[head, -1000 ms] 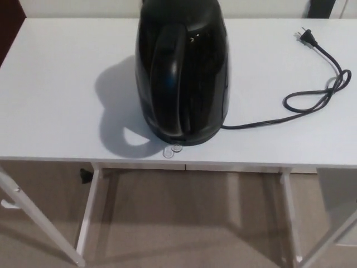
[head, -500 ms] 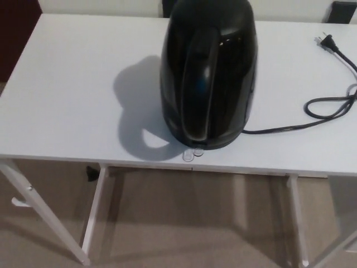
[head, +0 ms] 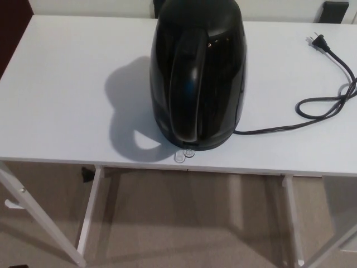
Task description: The robot walk towards a table in front and click the button on the base of the boilling pot using its left middle finger
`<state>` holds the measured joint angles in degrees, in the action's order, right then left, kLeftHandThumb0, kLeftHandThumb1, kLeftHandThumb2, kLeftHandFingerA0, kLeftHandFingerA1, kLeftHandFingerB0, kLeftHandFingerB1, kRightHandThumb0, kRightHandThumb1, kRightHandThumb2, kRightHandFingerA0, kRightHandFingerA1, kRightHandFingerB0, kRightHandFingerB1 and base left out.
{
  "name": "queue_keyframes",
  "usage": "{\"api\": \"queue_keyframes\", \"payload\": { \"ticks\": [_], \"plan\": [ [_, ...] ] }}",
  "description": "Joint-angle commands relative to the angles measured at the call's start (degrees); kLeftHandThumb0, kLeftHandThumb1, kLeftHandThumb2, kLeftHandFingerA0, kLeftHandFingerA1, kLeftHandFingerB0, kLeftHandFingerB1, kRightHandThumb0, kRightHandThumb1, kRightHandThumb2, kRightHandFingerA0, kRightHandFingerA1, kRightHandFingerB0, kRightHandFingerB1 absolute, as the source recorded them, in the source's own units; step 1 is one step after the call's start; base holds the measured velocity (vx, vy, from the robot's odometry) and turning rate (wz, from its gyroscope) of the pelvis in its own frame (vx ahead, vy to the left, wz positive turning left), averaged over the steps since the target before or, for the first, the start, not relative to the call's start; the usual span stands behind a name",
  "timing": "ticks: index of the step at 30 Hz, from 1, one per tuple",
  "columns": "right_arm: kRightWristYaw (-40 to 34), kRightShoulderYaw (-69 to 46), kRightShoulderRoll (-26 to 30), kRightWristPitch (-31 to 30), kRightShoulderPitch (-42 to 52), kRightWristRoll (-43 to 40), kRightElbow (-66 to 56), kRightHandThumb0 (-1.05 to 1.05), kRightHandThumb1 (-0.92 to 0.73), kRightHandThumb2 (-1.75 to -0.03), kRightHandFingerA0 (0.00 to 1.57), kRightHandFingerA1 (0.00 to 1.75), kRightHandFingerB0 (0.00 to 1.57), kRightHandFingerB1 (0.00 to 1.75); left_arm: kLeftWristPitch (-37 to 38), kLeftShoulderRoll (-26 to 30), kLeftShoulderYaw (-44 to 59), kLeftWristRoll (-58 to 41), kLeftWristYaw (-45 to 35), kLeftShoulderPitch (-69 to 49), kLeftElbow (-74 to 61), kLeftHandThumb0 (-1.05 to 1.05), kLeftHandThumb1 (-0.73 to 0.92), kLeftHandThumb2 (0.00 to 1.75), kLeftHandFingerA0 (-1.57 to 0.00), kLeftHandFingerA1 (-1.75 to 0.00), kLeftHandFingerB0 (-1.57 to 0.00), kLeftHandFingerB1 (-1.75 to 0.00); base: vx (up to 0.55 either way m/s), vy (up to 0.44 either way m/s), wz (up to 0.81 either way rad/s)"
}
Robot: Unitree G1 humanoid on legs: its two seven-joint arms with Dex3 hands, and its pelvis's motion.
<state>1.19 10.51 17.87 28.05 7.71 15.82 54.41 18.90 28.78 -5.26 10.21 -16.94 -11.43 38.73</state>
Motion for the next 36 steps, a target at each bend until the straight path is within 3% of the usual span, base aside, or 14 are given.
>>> {"api": "queue_keyframes", "payload": {
  "ticks": [1,14,15,19,22,23,26,28,29,30,32,33,34,36],
  "plan": [
    [-0.3,-0.8,0.3,0.6,-0.3,-0.6,0.6,-0.53,-0.52,-0.82,0.71,0.57,0.52,0.52,3.0,-0.7,-0.5,1.3,2.0,-4.0,-7.7,-0.41,0.42,0.65,-0.49,-0.45,-0.37,-0.41,0.0,0.0,0.0],
    [-2.3,-2.0,-0.8,2.4,0.2,-1.1,-1.2,-0.46,-0.64,-0.6,0.79,0.43,0.6,0.39,16.7,4.1,-24.4,32.9,2.3,-5.0,-41.3,-0.7,0.67,0.9,-0.15,-0.39,-0.08,-0.37,0.0,0.0,0.0],
    [-2.8,-1.9,-0.8,1.7,0.2,-0.7,-2.0,-0.45,-0.64,-0.6,0.79,0.43,0.59,0.38,17.2,3.4,-27.1,35.6,0.5,-2.6,-44.0,-0.34,0.53,1.08,0.0,-0.47,0.0,-0.48,0.0,0.0,0.0],
    [-2.8,-1.9,-0.6,1.7,0.5,-0.5,-2.6,-0.43,-0.64,-0.6,0.77,0.43,0.58,0.38,16.7,2.6,-30.1,36.8,-0.4,-0.8,-46.8,-0.72,0.67,0.94,-0.1,-0.4,-0.06,-0.33,0.0,0.0,0.0],
    [-0.4,-2.8,-0.2,2.9,0.2,-2.3,-2.3,-0.41,-0.63,-0.6,0.67,0.41,0.55,0.38,15.9,1.1,-32.0,39.4,-0.7,3.0,-50.9,-0.32,0.53,1.04,0.0,-0.47,0.0,-0.48,0.0,0.0,0.0],
    [0.1,-2.7,-0.1,2.9,0.1,-2.4,-2.3,-0.43,-0.64,-0.6,0.67,0.41,0.54,0.38,15.3,1.0,-32.2,39.6,-1.3,3.7,-51.7,-0.54,0.71,0.61,-0.14,-0.27,-0.08,-0.26,0.0,0.0,0.0],
    [1.3,-3.6,0.4,5.0,-1.9,-3.4,0.1,-0.61,-0.46,-0.82,0.62,0.55,0.49,0.5,14.8,-0.7,-31.3,39.9,1.2,10.3,-51.8,-0.29,0.54,1.02,0.0,-0.48,0.0,-0.48,0.0,0.0,0.0],
    [0.8,-3.9,0.1,5.0,-2.5,-3.4,0.3,-0.58,-0.56,-0.59,0.69,0.42,0.58,0.38,14.8,-0.8,-30.9,40.4,3.1,12.1,-51.3,-0.29,0.52,1.01,0.0,-0.48,0.0,-0.48,0.0,0.0,0.0],
    [0.2,-3.8,0.0,2.8,-3.4,-2.8,-0.2,-0.61,-0.62,-0.6,0.66,0.4,0.59,0.38,14.7,-0.9,-30.2,39.6,4.2,13.9,-50.3,-0.45,0.61,0.59,-0.18,-0.28,-0.13,-0.27,0.0,0.0,0.0],
    [-0.7,-3.3,0.2,3.7,-3.2,-1.7,-0.1,-0.66,-0.59,-0.65,0.6,0.41,0.55,0.39,13.9,-0.7,-29.9,39.3,3.4,14.5,-50.8,-0.28,0.54,1.01,0.0,-0.48,0.0,-0.48,0.0,0.0,0.0],
    [-1.8,-2.8,0.8,6.8,-2.4,-0.5,0.1,-0.52,-0.67,-0.62,0.76,0.45,0.68,0.41,12.9,-0.1,-28.9,39.5,3.2,15.9,-51.4,-0.28,0.54,1.02,0.0,-0.49,0.0,-0.48,0.0,0.0,0.0],
    [-2.6,-2.6,0.9,5.3,-2.7,0.3,-0.4,-0.51,-0.67,-0.62,0.8,0.45,0.68,0.42,12.2,0.1,-28.7,40.1,3.2,16.9,-51.1,-0.44,0.63,0.61,-0.12,-0.27,-0.1,-0.23,0.0,0.0,0.0],
    [-2.7,-2.6,0.8,2.7,-2.3,0.4,-1.7,-0.48,-0.65,-0.59,0.77,0.42,0.6,0.39,12.2,0.3,-28.1,41.2,5.2,17.8,-50.3,-0.28,0.53,1.01,0.0,-0.48,0.0,-0.48,0.0,0.0,0.0],
    [-2.2,-2.7,0.7,2.5,-2.3,0.1,-1.9,-0.45,-0.65,-0.6,0.72,0.41,0.59,0.39,11.4,0.2,-27.8,40.6,5.5,17.9,-49.9,-0.29,0.51,0.99,0.0,-0.48,0.0,-0.48,0.0,0.0,0.0]
  ]
}}
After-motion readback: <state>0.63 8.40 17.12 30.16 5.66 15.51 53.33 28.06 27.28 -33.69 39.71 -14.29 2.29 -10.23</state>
